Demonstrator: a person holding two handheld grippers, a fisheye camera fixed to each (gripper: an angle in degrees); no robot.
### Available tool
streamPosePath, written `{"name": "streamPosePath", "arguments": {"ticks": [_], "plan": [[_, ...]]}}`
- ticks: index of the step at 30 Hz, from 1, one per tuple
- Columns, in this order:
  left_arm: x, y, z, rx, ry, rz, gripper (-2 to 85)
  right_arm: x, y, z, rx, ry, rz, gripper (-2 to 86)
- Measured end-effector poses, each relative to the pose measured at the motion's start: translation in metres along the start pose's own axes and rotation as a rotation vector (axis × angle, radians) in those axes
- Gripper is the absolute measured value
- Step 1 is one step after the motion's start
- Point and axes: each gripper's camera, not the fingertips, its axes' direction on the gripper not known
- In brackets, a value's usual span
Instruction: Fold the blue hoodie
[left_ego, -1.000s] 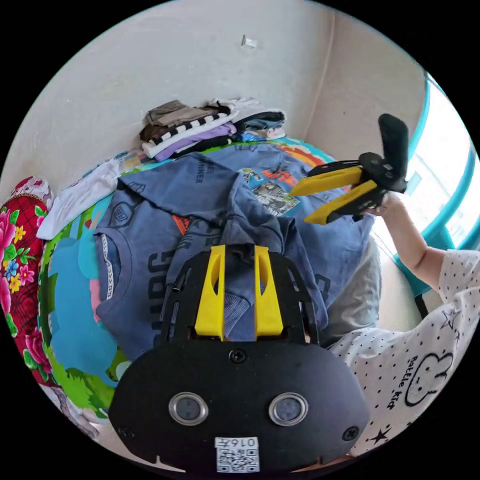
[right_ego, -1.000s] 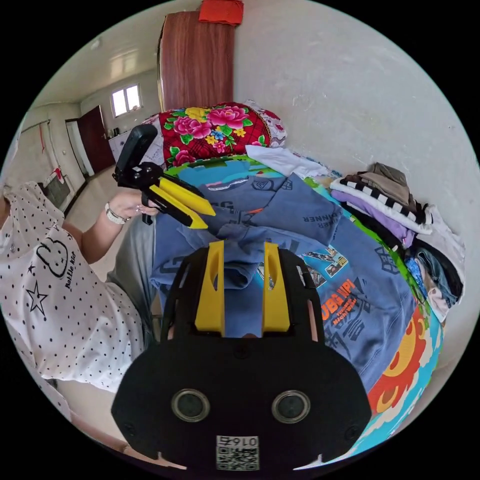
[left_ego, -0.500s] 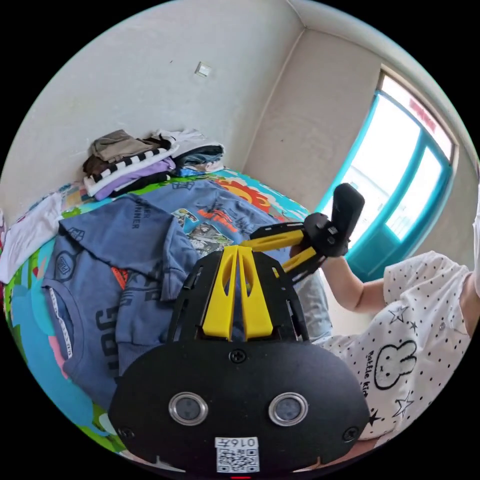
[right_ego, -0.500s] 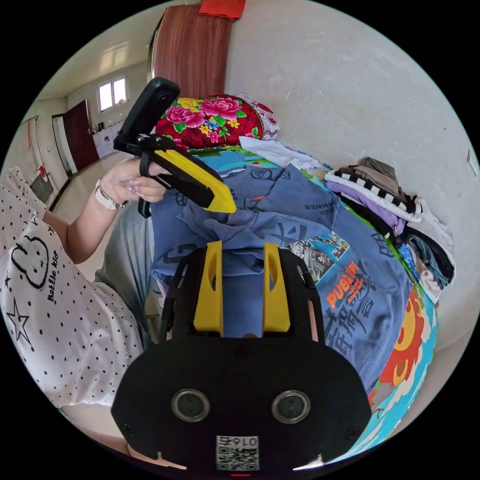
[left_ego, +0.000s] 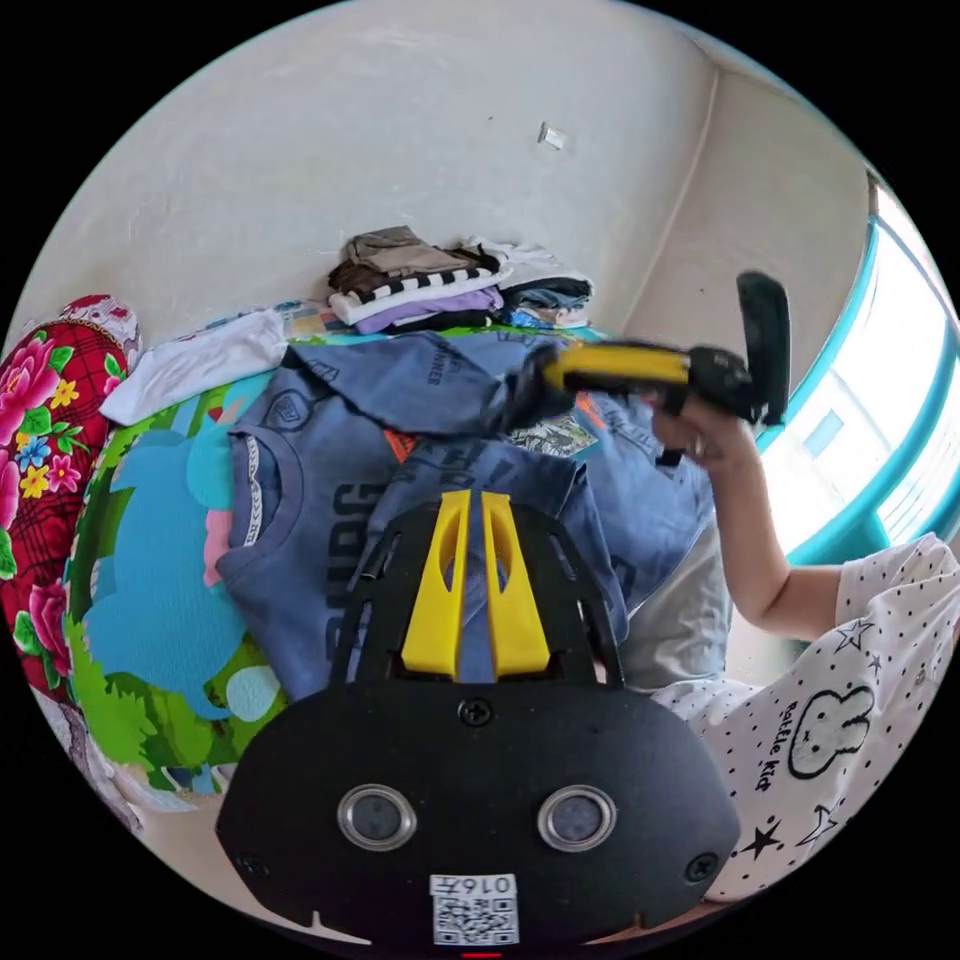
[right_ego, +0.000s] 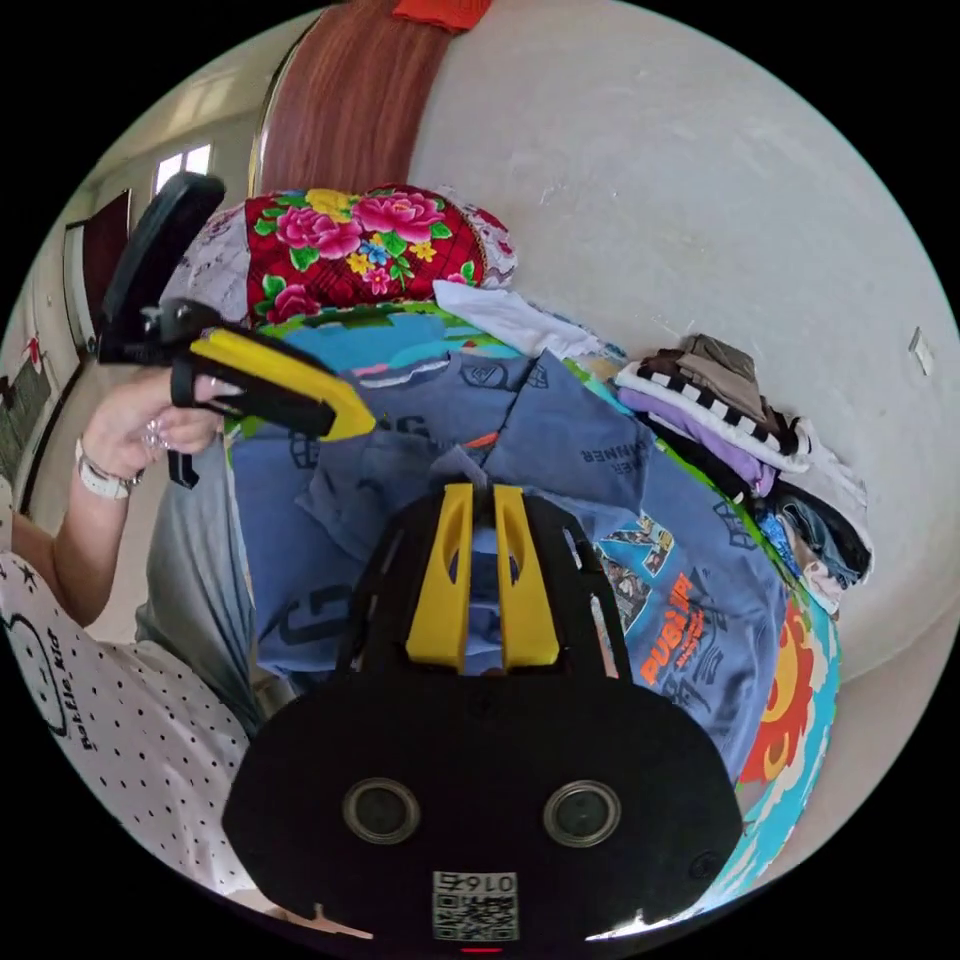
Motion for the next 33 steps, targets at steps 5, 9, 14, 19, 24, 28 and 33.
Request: {"name": "streamPosePath", "arguments": {"ticks": [5,9,14,19,24,28,33], "plan": [[0.002,0.002,0.005,-0.024,-0.046,0.038,5.8,0.095,-0.023,-0.015,0.144,0.251,0.260,2.3],[-0.001,0.004,0.010,-0.089,-0.085,0.013,7.7,0.151,-0.024,0.023,-0.028,0.335,0.309,2.4],[-0.011,0.010,0.003,-0.100,-0.121,-0.047,7.9,0.180,0.001,0.084,-0.243,0.250,0.379,3.9],[-0.023,0.002,0.013,-0.159,-0.038,-0.056,7.6,0.150,0.011,0.041,-0.045,0.237,0.327,9.0],[-0.026,-0.010,0.025,-0.226,-0.179,-0.071,7.7,0.068,0.026,0.011,0.067,-0.121,0.018,10.7],[-0.029,-0.011,0.016,-0.155,-0.118,-0.091,7.2,-0.009,0.040,0.028,0.018,-0.325,-0.304,11.4],[-0.036,-0.012,0.009,-0.120,-0.049,-0.106,6.6,-0.074,0.037,0.069,-0.095,-0.257,-0.495,11.3]]}}
